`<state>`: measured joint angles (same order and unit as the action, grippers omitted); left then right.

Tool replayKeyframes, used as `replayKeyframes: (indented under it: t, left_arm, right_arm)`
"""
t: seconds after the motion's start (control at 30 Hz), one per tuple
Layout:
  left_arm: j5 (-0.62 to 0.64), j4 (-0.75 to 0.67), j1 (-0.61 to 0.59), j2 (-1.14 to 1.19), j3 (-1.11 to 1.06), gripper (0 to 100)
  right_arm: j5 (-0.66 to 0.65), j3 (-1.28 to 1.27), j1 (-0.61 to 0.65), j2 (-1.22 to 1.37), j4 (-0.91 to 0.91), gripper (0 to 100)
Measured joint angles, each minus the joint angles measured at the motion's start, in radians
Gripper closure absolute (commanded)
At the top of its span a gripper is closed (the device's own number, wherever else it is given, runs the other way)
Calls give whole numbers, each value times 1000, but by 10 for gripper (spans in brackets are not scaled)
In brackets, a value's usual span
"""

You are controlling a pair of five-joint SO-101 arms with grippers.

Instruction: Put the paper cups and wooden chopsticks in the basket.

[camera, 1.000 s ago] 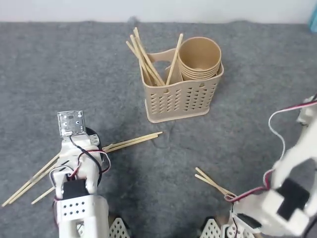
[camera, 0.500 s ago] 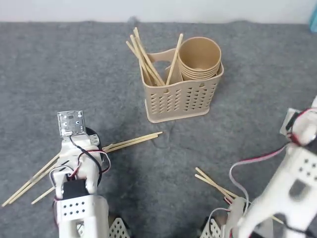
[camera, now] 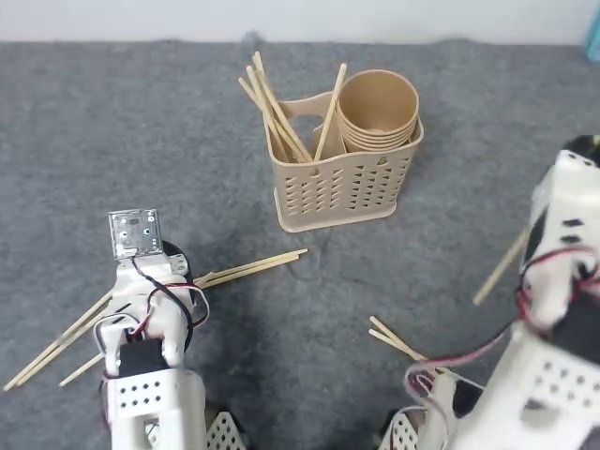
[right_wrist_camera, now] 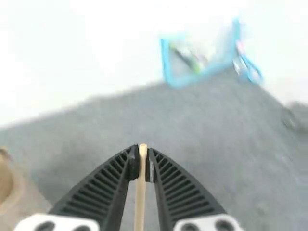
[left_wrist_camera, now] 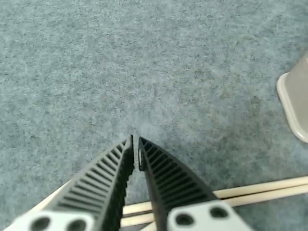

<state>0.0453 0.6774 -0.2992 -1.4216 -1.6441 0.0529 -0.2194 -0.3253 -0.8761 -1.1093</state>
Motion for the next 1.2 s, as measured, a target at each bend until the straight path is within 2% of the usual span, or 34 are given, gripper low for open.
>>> replayKeyframes:
  t: [0.23, 0.43, 0.73, 0.93, 1.2]
  left_arm:
    - [0, 0, 0, 0, 0, 987]
    - [0, 0, 0, 0, 0, 987]
    - [0, 0, 0, 0, 0, 987]
    - [0, 0, 0, 0, 0, 987]
    - [0, 0, -2, 0, 0, 987]
  right_arm:
    - [132, 150, 203, -80, 40, 991]
    - [236, 204, 347, -83, 278, 991]
    - [252, 204, 456, 107, 546, 991]
    - [255, 203, 539, 230, 628, 991]
    - [255, 203, 589, 387, 669, 991]
